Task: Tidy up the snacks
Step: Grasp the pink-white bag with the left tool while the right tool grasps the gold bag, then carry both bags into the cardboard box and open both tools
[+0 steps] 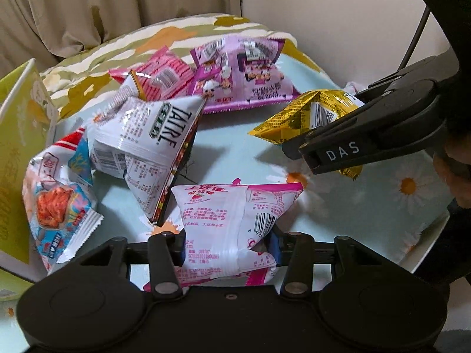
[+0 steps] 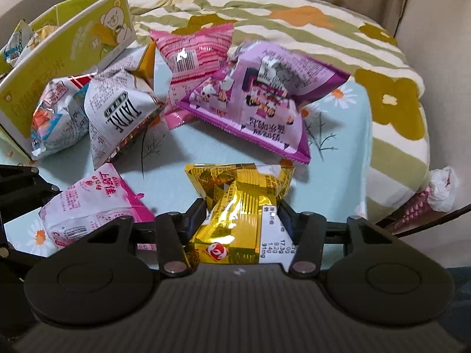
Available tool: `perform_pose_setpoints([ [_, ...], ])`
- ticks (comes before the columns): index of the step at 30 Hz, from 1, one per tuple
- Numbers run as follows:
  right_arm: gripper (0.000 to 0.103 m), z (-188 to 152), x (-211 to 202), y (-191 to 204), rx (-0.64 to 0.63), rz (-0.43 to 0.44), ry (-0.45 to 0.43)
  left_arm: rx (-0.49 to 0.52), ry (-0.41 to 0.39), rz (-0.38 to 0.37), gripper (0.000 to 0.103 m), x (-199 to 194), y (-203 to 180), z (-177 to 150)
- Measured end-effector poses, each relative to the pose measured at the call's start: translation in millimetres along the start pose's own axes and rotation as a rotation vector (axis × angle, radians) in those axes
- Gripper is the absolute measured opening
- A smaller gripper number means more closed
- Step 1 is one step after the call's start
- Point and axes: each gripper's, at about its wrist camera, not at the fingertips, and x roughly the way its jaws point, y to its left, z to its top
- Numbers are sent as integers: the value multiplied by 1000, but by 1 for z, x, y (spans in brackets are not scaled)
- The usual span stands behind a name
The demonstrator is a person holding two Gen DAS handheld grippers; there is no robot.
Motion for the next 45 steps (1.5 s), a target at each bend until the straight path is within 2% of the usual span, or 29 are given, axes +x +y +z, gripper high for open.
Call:
perform_pose_setpoints([
  [13, 66, 15, -52, 16, -18, -41, -87, -36, -113, 17, 51, -59, 13, 8],
  [19, 66, 33, -82, 38, -33, -36, -147, -74, -196, 51, 51, -101, 40, 9],
  [25, 66, 62, -107, 75, -46, -24, -218, -111, -265, 111, 51, -140, 88, 9],
  [35, 66, 119, -111, 163, -28, 93, -267, -198, -306, 213, 51, -183, 188, -2],
  [40, 66, 140, -105, 210, -42, 117, -277, -230, -295, 255, 51, -186, 240, -11],
  [45, 66, 155, -91, 250, -35, 129, -261, -211, -276, 257, 53, -172, 278, -20],
])
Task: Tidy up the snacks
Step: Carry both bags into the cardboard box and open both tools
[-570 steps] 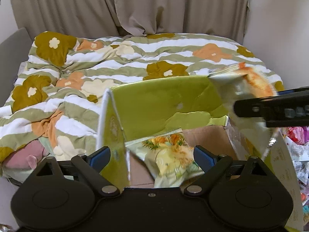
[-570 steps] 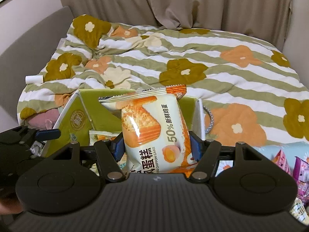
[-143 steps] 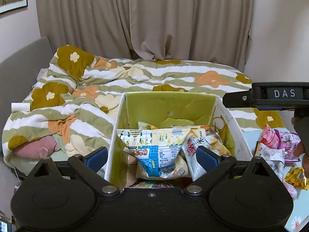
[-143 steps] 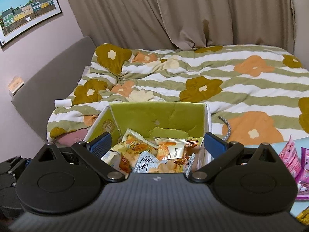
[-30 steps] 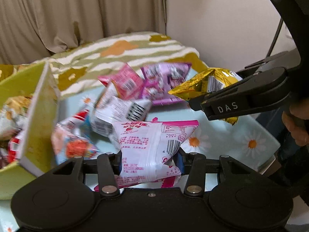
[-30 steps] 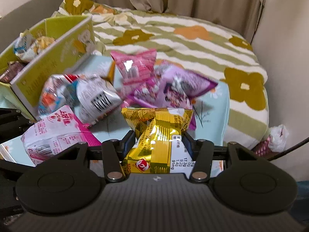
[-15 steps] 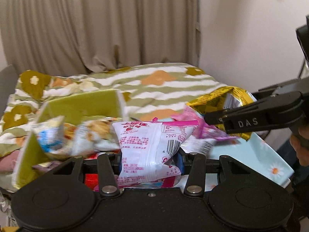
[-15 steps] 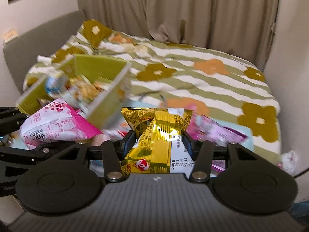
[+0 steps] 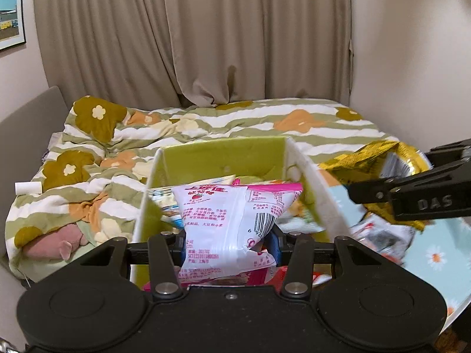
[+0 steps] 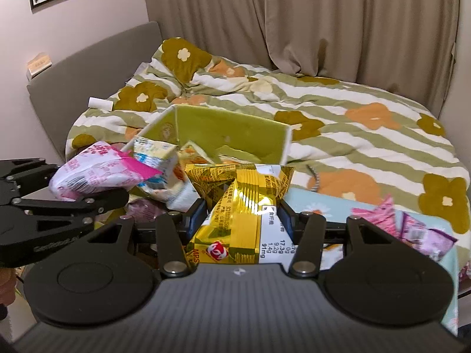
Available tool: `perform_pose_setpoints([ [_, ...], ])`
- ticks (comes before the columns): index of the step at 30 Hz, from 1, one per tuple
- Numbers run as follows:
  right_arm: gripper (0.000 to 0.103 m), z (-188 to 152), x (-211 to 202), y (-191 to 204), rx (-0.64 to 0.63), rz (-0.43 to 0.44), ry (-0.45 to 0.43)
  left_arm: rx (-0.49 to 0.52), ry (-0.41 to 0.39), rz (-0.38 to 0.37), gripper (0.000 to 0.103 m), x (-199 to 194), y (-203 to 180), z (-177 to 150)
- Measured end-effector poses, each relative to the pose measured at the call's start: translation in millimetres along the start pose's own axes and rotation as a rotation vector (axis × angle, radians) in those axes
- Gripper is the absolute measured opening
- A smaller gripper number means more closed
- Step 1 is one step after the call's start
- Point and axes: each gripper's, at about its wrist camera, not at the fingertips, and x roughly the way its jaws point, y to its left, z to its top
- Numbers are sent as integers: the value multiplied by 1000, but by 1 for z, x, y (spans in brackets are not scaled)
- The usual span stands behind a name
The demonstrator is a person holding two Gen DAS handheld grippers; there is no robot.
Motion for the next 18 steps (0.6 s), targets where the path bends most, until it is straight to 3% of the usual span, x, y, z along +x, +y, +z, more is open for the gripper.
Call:
perform_pose_setpoints([
  [2, 66, 2, 8, 11, 14, -10, 4, 0, 22, -13, 68, 10, 11, -4],
  [3, 66, 1, 10, 15, 23, -15, 8, -6, 31, -19, 87, 12, 16, -7],
  [4, 66, 1, 14, 19, 33, -20, 14, -14, 25, -24, 96, 12, 20, -10],
  [12, 66, -8, 26, 36, 72, -70, 55, -70, 19, -56, 96, -2, 41, -29],
  [18, 66, -7, 33, 44, 115, -47, 60, -111, 21, -43, 96, -12, 54, -38],
])
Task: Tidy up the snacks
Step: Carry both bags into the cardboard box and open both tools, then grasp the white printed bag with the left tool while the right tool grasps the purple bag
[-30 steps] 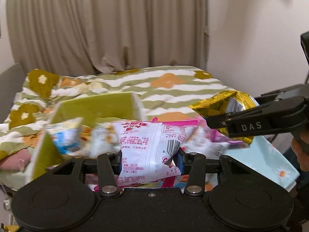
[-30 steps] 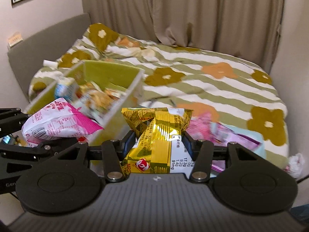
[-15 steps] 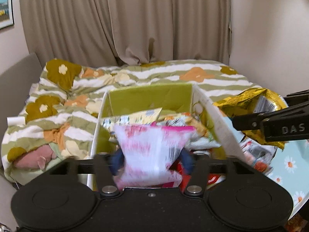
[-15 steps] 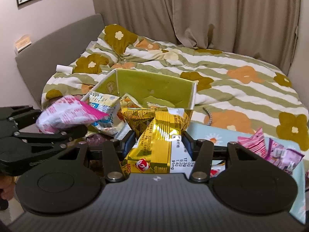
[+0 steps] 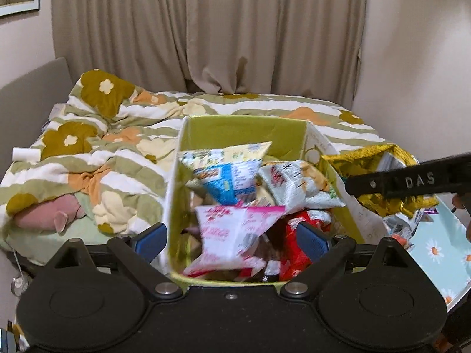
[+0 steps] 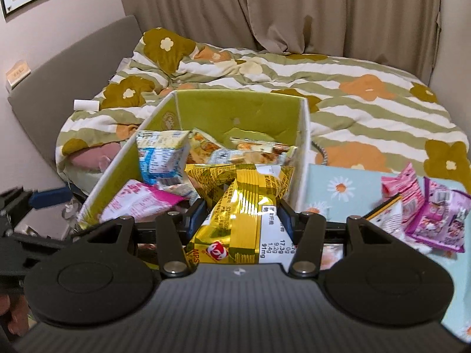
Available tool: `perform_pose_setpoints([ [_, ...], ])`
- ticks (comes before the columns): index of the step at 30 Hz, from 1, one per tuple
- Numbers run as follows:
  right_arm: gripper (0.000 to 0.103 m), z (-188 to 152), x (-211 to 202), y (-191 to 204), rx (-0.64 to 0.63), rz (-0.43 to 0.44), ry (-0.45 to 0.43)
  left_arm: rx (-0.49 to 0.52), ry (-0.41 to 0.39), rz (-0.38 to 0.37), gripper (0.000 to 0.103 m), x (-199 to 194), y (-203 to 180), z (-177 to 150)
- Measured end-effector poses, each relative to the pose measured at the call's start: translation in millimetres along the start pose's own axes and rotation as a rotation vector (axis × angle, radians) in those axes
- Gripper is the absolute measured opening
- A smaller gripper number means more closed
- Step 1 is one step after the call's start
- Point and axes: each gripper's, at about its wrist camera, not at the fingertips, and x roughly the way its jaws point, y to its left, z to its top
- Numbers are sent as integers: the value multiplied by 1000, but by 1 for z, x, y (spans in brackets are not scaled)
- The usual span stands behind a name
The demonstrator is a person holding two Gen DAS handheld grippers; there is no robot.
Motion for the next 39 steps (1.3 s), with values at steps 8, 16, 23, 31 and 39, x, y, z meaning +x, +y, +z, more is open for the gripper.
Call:
perform_pose_setpoints([
  [8, 71, 5, 16, 26, -1, 46, -15, -24, 3, 22, 96, -4, 22, -6],
  [16, 103, -10, 24, 26, 63, 70, -47, -28, 25, 18, 97, -3, 26, -17],
  [23, 103, -19, 12, 13, 79, 50, -98, -41, 23, -5, 97, 0, 15, -13],
  [31, 103, -19, -19, -16, 103, 12, -162, 0, -30, -68, 97, -9, -15, 5],
  [39, 103, -19, -55, -75, 133, -73, -178, 36, -66, -118, 97, -11, -68, 20],
])
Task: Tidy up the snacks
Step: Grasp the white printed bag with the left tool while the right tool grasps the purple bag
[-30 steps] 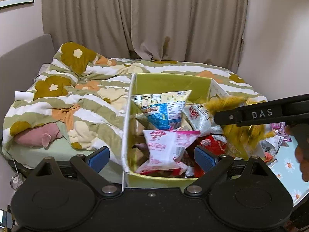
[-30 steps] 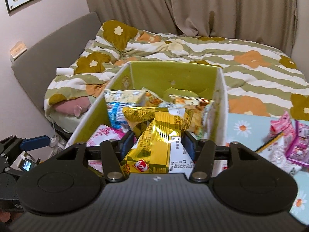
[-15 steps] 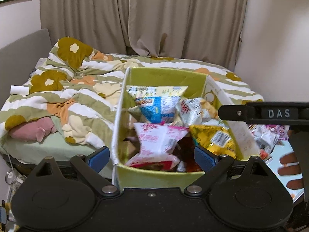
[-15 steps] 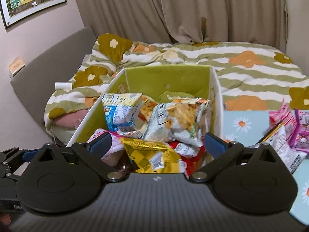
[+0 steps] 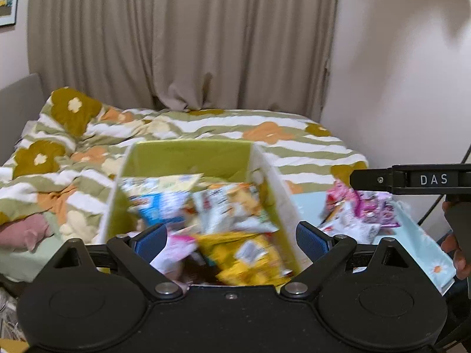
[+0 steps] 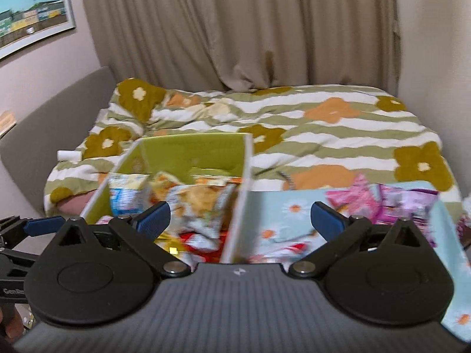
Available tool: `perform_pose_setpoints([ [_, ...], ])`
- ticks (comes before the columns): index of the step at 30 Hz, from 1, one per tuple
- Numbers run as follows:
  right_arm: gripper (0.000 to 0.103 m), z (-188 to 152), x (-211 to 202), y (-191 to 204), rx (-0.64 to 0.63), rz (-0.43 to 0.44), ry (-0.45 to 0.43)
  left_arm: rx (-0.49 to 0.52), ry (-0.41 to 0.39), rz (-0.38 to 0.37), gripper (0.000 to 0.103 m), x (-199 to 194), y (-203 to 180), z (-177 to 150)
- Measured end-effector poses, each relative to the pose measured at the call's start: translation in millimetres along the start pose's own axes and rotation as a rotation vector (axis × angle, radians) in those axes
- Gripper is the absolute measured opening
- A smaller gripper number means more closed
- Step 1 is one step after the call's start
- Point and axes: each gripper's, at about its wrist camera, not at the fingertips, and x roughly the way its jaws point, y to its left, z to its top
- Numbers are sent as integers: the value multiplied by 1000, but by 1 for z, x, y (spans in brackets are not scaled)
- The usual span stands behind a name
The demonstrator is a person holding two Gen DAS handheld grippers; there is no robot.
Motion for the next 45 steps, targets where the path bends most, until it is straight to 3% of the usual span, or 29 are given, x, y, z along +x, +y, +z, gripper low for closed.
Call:
perform_pose_setpoints([
  [15, 103, 12, -7, -161, 45, -104, 41, -24, 35, -32, 97, 55, -139, 18],
  [26, 103, 8, 27, -259, 82, -55, 143, -116, 162, 51, 97, 125, -206, 14],
  [29, 103, 5, 44, -278, 106, -30, 176, -157, 208, 124, 97, 148, -217, 10],
  [41, 103, -2, 95, -313, 146, 55, 269, -309, 321, 225, 96, 208, -225, -3],
  [45, 103, -3, 109, -317, 152, 79, 291, -364, 375, 240, 89, 224, -217, -12],
])
